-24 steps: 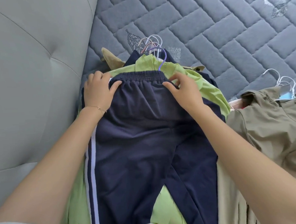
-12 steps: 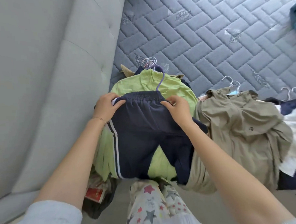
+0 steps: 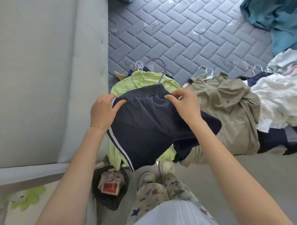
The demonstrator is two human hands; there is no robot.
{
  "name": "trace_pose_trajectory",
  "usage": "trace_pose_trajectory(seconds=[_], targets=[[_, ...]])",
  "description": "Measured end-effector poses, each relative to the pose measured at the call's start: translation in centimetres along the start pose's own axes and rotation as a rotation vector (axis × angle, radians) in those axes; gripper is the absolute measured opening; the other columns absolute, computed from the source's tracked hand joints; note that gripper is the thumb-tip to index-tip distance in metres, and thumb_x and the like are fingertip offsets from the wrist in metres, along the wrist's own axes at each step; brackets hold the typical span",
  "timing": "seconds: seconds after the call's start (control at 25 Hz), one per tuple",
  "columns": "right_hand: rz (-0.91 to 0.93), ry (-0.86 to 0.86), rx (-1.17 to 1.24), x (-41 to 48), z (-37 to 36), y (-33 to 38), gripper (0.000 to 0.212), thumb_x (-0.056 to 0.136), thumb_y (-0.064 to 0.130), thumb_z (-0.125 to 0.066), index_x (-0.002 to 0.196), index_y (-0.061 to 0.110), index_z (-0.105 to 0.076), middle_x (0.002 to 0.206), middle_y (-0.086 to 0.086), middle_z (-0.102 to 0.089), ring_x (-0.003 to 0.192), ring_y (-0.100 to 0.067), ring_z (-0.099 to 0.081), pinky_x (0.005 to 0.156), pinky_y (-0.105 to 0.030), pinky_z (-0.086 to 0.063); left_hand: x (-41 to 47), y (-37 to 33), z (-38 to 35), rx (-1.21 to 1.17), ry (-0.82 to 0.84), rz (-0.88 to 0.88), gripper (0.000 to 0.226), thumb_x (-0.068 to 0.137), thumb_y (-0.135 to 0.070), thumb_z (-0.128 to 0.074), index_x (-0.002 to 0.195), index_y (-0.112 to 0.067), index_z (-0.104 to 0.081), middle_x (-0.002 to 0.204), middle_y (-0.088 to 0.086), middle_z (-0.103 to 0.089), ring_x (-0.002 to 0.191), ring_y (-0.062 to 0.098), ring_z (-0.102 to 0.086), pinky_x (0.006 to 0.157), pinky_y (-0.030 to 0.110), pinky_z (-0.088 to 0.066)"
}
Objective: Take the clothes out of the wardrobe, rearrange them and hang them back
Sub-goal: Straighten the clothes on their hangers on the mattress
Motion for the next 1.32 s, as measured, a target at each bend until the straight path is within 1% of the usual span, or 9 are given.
trace_pose_trajectory(seconds=[0.08, 0.24, 0.36, 0.52, 0.6, 0.8, 1.0, 1.2, 1.32], targets=[[-0.014, -0.043, 0.044, -2.8, 2.4, 0.6, 0.02, 0.084, 0.039, -0.071, 0.085, 0.019, -0.074, 0.078, 0.009, -0.067, 0.073, -0.009, -0.057, 0.073, -0.033, -0.05, -1.3, -2.0, 1.5, -0.008, -0.013, -0.051, 0.035, 0.09, -0.047, -0.06, 0.087, -0.012, -0.065, 0.084, 0.006, -0.066, 0.082, 0.028, -0.059, 0.064, 0.037, -0.044], [-0.012, -0.136, 0.122, -7.0, 7.8, 0.7, 0.016, 0.083, 0.038, -0.071, 0.083, 0.022, -0.074, 0.071, 0.017, -0.062, 0.063, 0.0, -0.052, 0.068, -0.027, -0.048, -2.4, -7.3, 3.9, 0.015, -0.059, -0.164, 0.036, 0.088, -0.05, -0.06, 0.09, -0.016, -0.067, 0.088, 0.003, -0.069, 0.084, 0.027, -0.062, 0.062, 0.035, -0.046], [0.005, -0.208, 0.151, -8.9, 12.2, -0.4, 0.013, 0.083, 0.038, -0.071, 0.079, 0.026, -0.072, 0.069, 0.017, -0.062, 0.064, 0.001, -0.052, 0.066, -0.024, -0.046, -2.6, -11.9, 4.4, 0.004, -0.083, -0.249, 0.035, 0.088, -0.053, -0.058, 0.09, -0.019, -0.067, 0.088, -0.001, -0.069, 0.083, 0.023, -0.062, 0.06, 0.03, -0.042], [-0.007, -0.278, 0.168, -9.9, 18.4, -4.0, 0.01, 0.082, 0.04, -0.071, 0.076, 0.032, -0.07, 0.068, 0.02, -0.062, 0.065, 0.002, -0.054, 0.063, -0.017, -0.042, -2.8, -19.1, 2.7, 0.012, -0.086, -0.321, 0.036, 0.088, -0.052, -0.059, 0.091, -0.018, -0.068, 0.089, -0.002, -0.069, 0.084, 0.021, -0.063, 0.061, 0.029, -0.043], [-0.006, -0.308, 0.165, -10.2, 21.7, -6.5, 0.015, 0.082, 0.041, -0.07, 0.075, 0.028, -0.07, 0.07, 0.02, -0.063, 0.065, 0.002, -0.055, 0.06, -0.015, -0.041, -3.0, -23.1, 0.9, 0.023, -0.077, -0.352, 0.036, 0.089, -0.051, -0.059, 0.09, -0.016, -0.068, 0.087, 0.0, -0.069, 0.083, 0.022, -0.063, 0.061, 0.033, -0.046], [-0.038, -0.305, 0.121, -10.6, 31.1, -14.7, 0.014, 0.086, 0.037, -0.069, 0.079, 0.024, -0.071, 0.072, 0.016, -0.064, 0.072, -0.002, -0.058, 0.065, -0.023, -0.045, -4.1, -34.2, -6.1, -0.029, -0.018, -0.361, 0.034, 0.089, -0.046, -0.061, 0.086, -0.013, -0.067, 0.084, 0.002, -0.067, 0.082, 0.025, -0.062, 0.063, 0.038, -0.046], [-0.086, -0.299, 0.032, -11.1, 41.5, -23.1, 0.016, 0.086, 0.037, -0.068, 0.082, 0.022, -0.071, 0.077, 0.014, -0.064, 0.068, 0.002, -0.053, 0.064, -0.022, -0.042, -6.1, -45.0, -13.6, -0.062, 0.014, -0.358, 0.033, 0.089, -0.046, -0.06, 0.079, -0.014, -0.06, 0.079, 0.001, -0.063, 0.077, 0.023, -0.059, 0.057, 0.03, -0.031], [-0.093, -0.347, -0.082, -9.5, 49.2, -29.1, 0.016, 0.087, 0.034, -0.068, 0.086, 0.018, -0.071, 0.086, 0.008, -0.067, 0.077, -0.01, -0.056, 0.07, -0.028, -0.045, -5.2, -53.7, -20.1, -0.139, 0.092, -0.355, 0.033, 0.091, -0.045, -0.059, 0.079, -0.014, -0.058, 0.078, -0.001, -0.061, 0.076, 0.017, -0.054, 0.06, 0.03, -0.033], [-0.086, -0.317, -0.147, -6.7, 52.8, -32.7, 0.014, 0.088, 0.029, -0.066, 0.087, 0.016, -0.071, 0.088, 0.007, -0.065, 0.081, -0.011, -0.054, 0.071, -0.024, -0.04, -3.1, -57.9, -24.3, -0.165, 0.13, -0.328, 0.035, 0.091, -0.044, -0.059, 0.072, -0.017, -0.048, 0.07, -0.005, -0.051, 0.071, 0.017, -0.047, 0.059, 0.031, -0.029]])
Point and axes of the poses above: each hand's wrist, its own x-axis towards the middle knuckle, its own z-axis out of the back of the hand, y = z × x, the point moved 2 cm from there along x, towards the middle knuckle
